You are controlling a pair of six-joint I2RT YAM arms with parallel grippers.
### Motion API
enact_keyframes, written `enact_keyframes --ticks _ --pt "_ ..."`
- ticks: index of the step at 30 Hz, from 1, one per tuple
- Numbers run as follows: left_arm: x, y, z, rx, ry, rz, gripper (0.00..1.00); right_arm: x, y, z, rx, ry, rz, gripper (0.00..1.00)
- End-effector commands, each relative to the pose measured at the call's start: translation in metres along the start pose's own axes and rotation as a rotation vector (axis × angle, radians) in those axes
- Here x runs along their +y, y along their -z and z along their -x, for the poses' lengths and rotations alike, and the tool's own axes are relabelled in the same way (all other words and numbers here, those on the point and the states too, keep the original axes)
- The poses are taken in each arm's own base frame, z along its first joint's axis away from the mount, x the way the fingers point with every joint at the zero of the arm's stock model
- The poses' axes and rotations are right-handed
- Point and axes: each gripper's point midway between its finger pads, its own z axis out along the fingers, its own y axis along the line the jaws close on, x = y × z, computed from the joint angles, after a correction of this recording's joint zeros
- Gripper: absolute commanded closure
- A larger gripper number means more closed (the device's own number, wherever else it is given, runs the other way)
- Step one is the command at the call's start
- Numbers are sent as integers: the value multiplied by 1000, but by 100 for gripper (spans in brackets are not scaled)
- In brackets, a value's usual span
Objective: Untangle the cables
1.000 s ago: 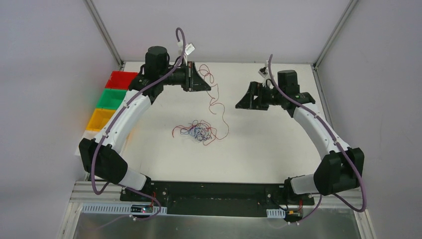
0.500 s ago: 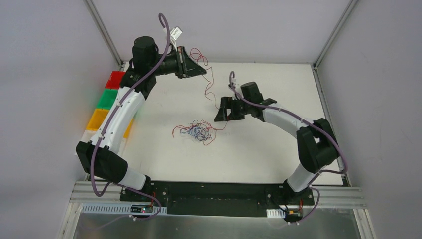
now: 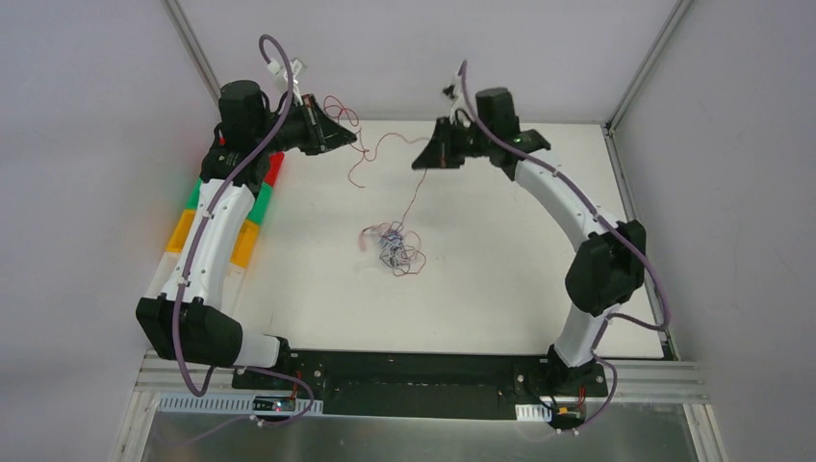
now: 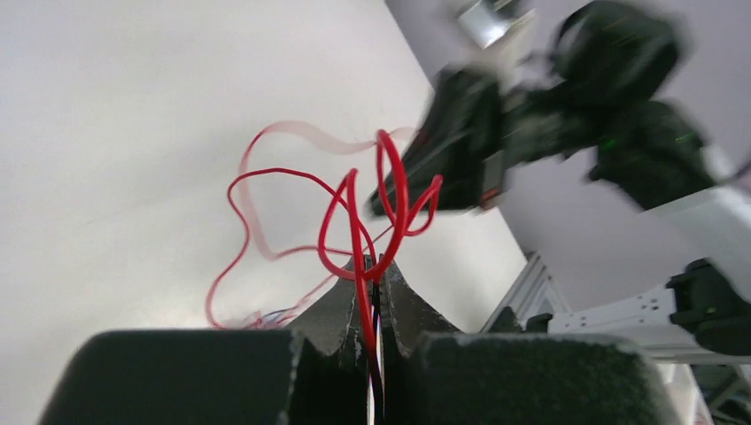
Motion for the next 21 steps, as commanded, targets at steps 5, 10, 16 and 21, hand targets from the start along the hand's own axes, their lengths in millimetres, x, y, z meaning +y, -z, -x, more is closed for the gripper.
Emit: enact_keyframes --ticks 5,10,16,21 --pt "-15 36 -6 -10 -197 37 100 227 189 82 -272 280 551 100" --pt "-38 37 -15 33 -209 -69 100 191 157 73 -233 173 471 100" --pt "-74 20 -70 163 -268 -228 100 170 130 50 -180 93 468 100" --pt "-73 2 -104 245 -180 -288 100 155 114 36 -179 82 419 100"
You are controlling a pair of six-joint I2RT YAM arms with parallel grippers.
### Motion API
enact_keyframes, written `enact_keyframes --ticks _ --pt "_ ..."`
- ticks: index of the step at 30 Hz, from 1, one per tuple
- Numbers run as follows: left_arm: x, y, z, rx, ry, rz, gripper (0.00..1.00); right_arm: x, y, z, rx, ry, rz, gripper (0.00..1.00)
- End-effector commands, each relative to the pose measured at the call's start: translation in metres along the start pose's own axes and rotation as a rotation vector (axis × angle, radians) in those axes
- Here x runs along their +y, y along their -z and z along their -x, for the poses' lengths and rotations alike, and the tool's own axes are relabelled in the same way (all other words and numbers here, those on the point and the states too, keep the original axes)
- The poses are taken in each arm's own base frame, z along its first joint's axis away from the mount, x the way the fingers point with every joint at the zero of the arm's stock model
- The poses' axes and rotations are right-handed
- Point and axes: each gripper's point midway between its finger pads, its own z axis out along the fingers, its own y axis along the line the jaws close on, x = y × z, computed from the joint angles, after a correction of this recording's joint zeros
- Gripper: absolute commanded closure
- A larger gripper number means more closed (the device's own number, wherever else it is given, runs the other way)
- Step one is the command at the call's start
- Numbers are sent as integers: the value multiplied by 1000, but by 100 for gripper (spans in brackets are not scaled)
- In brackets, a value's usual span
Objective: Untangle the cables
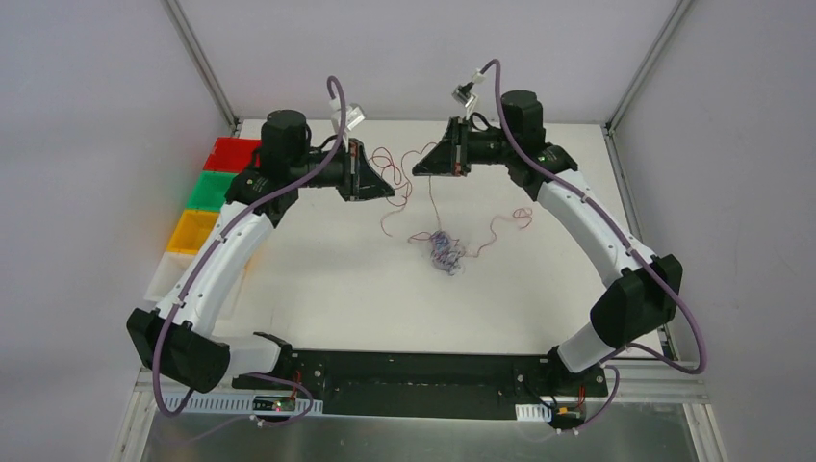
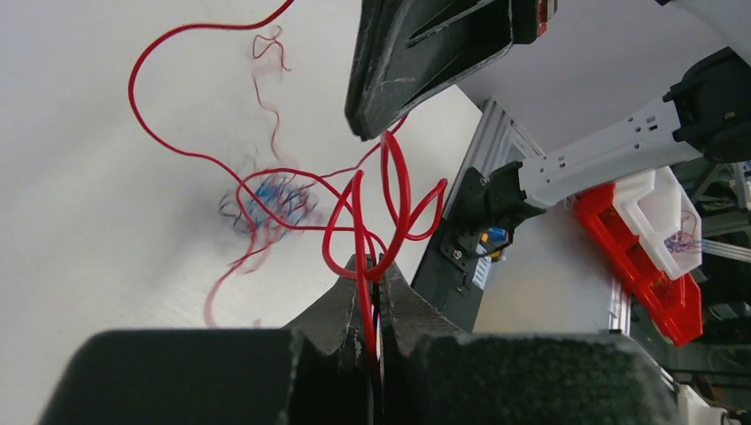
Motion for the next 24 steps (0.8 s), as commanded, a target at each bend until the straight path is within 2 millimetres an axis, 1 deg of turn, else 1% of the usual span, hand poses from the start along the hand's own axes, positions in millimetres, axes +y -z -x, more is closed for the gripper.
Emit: enact_keyframes --ticks 1,4,6,9,13,16,18,21,24 --pt "-9 -13 -14 22 4 -90 100 22 5 2 -48 70 19 100" --pt "-9 -27 -29 55 25 -112 100 14 0 -5 -50 39 16 100" --pt "-5 -34 -37 62 46 -110 98 12 -4 -12 -47 12 21 100" --pt "4 -42 -38 23 64 -98 94 11 -12 -18 -41 -14 32 100" --pt "8 -53 -37 -15 51 -107 89 8 -23 -23 -32 -53 45 100" --pt "10 -57 -36 -19 43 -113 88 7 -28 -26 -24 -69 52 100" --pt "10 -57 -34 -23 31 -115 83 7 -31 -27 -21 -75 53 100" --pt "7 -57 -33 -24 30 -124 71 3 -33 -27 -27 -84 42 100" --pt "4 -56 -33 -23 27 -138 64 -1 -35 -26 -36 -95 28 100"
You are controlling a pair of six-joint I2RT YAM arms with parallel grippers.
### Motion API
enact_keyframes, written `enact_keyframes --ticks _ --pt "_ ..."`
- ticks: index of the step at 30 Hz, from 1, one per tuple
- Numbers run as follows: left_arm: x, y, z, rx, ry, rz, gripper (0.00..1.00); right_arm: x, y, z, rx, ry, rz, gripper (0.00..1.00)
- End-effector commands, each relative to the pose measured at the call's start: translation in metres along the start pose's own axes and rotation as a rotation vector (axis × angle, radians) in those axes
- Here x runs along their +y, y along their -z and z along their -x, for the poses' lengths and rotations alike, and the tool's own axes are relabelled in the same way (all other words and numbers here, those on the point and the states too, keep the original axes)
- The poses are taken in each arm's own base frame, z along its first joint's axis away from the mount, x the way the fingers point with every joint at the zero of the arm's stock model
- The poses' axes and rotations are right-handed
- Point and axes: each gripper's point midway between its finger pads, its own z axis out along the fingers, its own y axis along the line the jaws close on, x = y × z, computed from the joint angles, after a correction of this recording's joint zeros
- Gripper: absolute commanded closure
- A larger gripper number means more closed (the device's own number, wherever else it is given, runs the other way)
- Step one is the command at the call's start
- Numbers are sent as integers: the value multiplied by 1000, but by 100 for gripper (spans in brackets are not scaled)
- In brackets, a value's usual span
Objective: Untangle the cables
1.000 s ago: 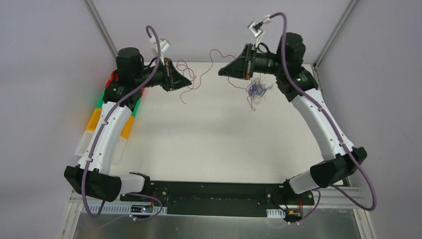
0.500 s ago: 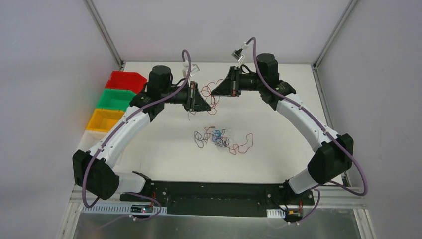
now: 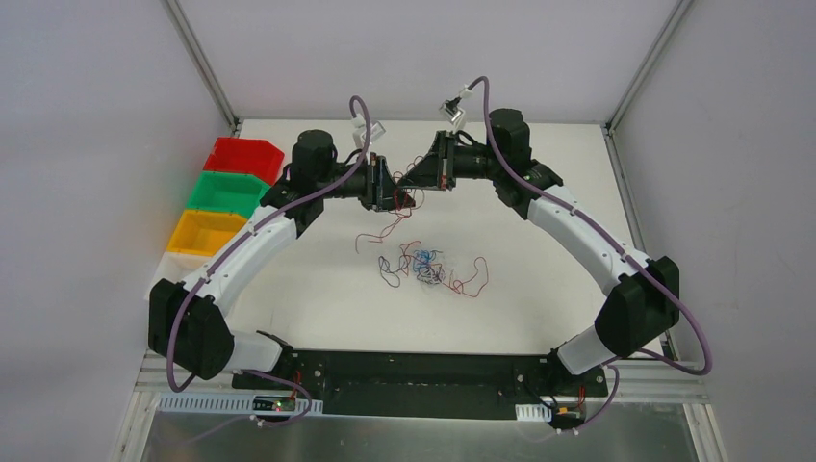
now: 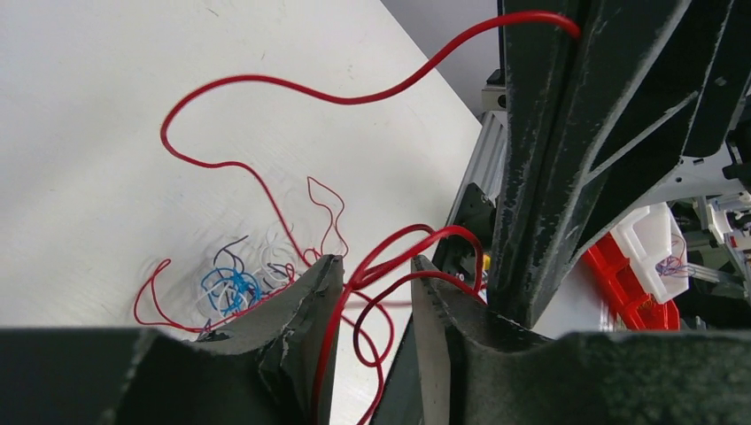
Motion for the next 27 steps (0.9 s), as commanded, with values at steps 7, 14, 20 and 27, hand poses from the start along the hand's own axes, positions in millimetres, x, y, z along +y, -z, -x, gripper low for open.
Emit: enact_keyframes --ticks 7,14,20,27 --pt "-26 1 4 -15 -81 -100 59 -9 -4 17 -68 -7 -24 100" --pt "-30 14 3 -10 -72 -99 49 -9 12 29 -90 -12 -11 100" --pt "-38 18 9 -22 -70 -130 42 -9 12 26 -92 -33 -2 100" --pt "-14 10 17 -54 -73 -23 38 -5 0 23 -82 -82 37 100"
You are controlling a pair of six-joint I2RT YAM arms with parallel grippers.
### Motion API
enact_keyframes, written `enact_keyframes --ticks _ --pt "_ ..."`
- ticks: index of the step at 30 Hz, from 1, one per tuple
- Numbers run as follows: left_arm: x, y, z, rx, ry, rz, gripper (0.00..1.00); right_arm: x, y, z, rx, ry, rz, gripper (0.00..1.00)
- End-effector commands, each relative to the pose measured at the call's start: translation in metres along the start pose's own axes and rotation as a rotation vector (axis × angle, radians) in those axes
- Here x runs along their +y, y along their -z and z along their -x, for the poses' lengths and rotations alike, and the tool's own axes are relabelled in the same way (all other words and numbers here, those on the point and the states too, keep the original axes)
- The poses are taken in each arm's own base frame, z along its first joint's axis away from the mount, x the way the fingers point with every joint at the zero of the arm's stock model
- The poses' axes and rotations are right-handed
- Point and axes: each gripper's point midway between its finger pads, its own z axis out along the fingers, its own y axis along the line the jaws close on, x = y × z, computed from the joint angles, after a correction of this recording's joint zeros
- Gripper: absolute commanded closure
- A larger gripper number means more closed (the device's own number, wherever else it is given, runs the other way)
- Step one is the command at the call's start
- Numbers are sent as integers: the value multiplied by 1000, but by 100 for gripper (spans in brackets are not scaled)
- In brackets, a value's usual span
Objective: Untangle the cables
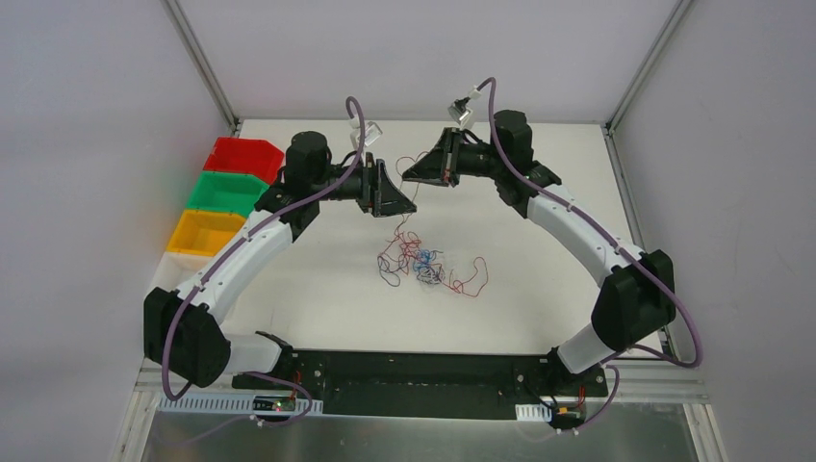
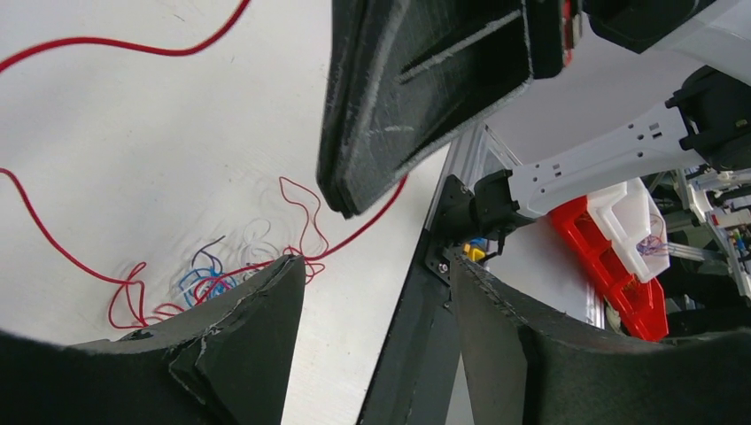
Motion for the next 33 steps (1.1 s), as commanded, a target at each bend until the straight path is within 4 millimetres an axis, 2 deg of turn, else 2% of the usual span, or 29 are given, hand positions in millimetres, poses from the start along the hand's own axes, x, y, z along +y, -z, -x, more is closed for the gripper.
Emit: enact_keyframes --ticks 1,6,8,9,10,13,14,15,17,21,23,24,25,26,27,28,30,33 --pt "6 0 15 -49 -63 55 38 21 -6 1 -4 19 70 100" --pt "34 -1 9 -52 -42 172 38 30 -10 2 -6 10 100 100" --pt "38 -3 13 -56 -47 191 44 34 -13 2 -1 11 110 100" --pt "37 -3 18 -61 -55 191 49 36 -14 2 1 13 113 100" --pt "36 -3 23 -69 -65 188 59 35 -15 3 3 12 112 100" --pt "32 4 30 -70 -51 178 95 31 -17 4 1 19 100 99" --pt "35 9 33 -78 -37 190 100 27 -17 5 0 25 88 96" --pt "41 17 36 -93 -14 212 100 24 -17 5 1 31 76 90" --pt "55 37 43 -122 17 253 100 20 -14 9 -5 43 57 72" --pt "82 81 63 -168 -2 366 100 12 -3 25 -55 50 22 55" --pt "91 97 67 -153 -47 415 100 7 4 34 -78 52 7 59" --pt "94 103 68 -145 -69 437 100 5 5 36 -83 53 3 69" --pt "100 108 67 -128 -94 457 100 3 5 36 -82 55 1 89" --pt "104 110 63 -110 -97 466 100 2 5 36 -80 60 1 100" --pt "103 108 57 -86 -82 428 100 1 5 35 -75 60 2 100" --pt "99 102 49 -60 -63 367 93 1 4 35 -71 59 5 100" --pt "94 92 30 -28 1 290 53 5 2 35 -63 64 29 100" --pt "99 76 -5 8 20 258 4 9 -1 37 -54 62 52 100"
